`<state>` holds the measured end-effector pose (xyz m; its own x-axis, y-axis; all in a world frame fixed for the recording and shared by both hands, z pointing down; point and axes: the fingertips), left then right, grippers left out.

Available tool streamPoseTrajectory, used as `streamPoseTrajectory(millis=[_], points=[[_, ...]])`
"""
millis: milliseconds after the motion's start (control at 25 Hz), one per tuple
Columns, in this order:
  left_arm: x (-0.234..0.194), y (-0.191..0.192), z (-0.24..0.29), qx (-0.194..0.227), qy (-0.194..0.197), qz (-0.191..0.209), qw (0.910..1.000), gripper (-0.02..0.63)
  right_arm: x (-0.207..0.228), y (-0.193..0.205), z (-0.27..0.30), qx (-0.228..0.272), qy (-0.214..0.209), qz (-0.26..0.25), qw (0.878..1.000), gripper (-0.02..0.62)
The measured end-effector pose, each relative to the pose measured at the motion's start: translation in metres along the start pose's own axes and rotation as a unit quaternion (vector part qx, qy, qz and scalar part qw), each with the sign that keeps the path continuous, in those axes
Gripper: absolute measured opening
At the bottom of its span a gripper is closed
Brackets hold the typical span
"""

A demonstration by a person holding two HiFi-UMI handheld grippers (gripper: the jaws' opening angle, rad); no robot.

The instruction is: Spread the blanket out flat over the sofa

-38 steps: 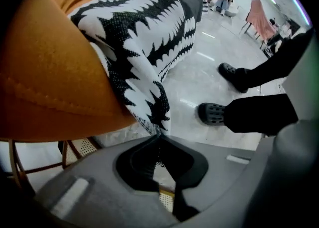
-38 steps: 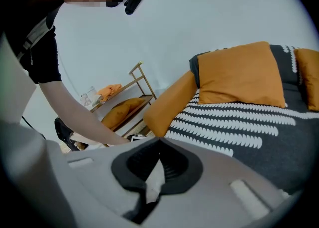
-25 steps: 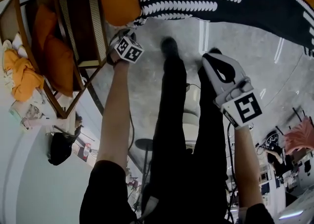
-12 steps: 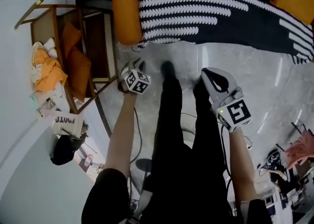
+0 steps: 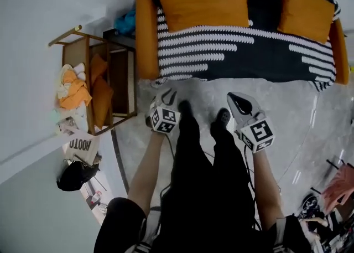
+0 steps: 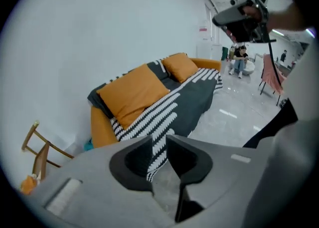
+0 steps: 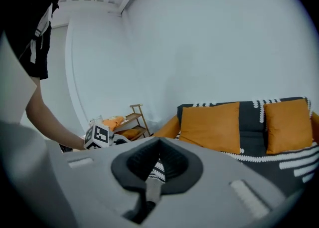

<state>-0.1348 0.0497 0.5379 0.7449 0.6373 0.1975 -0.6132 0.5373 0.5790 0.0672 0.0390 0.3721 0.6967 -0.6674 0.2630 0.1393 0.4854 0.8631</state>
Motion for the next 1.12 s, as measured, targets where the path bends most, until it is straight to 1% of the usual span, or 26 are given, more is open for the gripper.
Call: streamPoseTrajectory(millis=[120, 280, 400, 560, 680, 840, 1000, 1120], points=[[0.013, -0.055, -0.03, 0.045, -0.01, -0.026, 0.9986, 0.08, 0.018, -0.019, -0.028, 0.019, 0.011, -0.005, 1.0, 0.003], [0.023, -0.127, -0.067, 0.105, -0.022, -0.047, 0.993, 0.067, 0.033, -0.054, -0.062, 0.05, 0.017, -0.016, 0.998, 0.003], [0.029, -0.181, -0.094, 0.159, -0.025, -0.059, 0.9853, 0.048, 0.042, -0.079, -0.084, 0.071, 0.023, -0.023, 0.997, 0.003], [0.044, -0.244, -0.124, 0.221, -0.014, -0.072, 0.9724, 0.026, 0.052, -0.103, -0.111, 0.089, 0.03, -0.023, 0.995, 0.002], [0.05, -0.277, -0.145, 0.257, 0.005, -0.091, 0.9621, 0.014, 0.051, -0.118, -0.126, 0.1, 0.032, -0.027, 0.994, 0.002], [0.057, -0.313, -0.17, 0.288, 0.022, -0.086, 0.9534, 0.012, 0.048, -0.138, -0.137, 0.117, 0.03, -0.036, 0.992, 0.002], [0.064, -0.339, -0.192, 0.32, 0.045, -0.105, 0.9406, 0.011, 0.041, -0.154, -0.148, 0.135, 0.025, -0.034, 0.99, 0.002], [0.068, -0.351, -0.207, 0.334, 0.059, -0.113, 0.9338, 0.011, 0.033, -0.161, -0.154, 0.144, 0.02, -0.037, 0.989, 0.002]])
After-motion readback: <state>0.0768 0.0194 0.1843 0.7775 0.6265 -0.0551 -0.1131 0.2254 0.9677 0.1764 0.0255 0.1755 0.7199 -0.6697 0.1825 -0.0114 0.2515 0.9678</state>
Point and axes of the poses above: the fingertips, and each gripper's own axes: z forward along the fingers, x to its right, y out of its underside
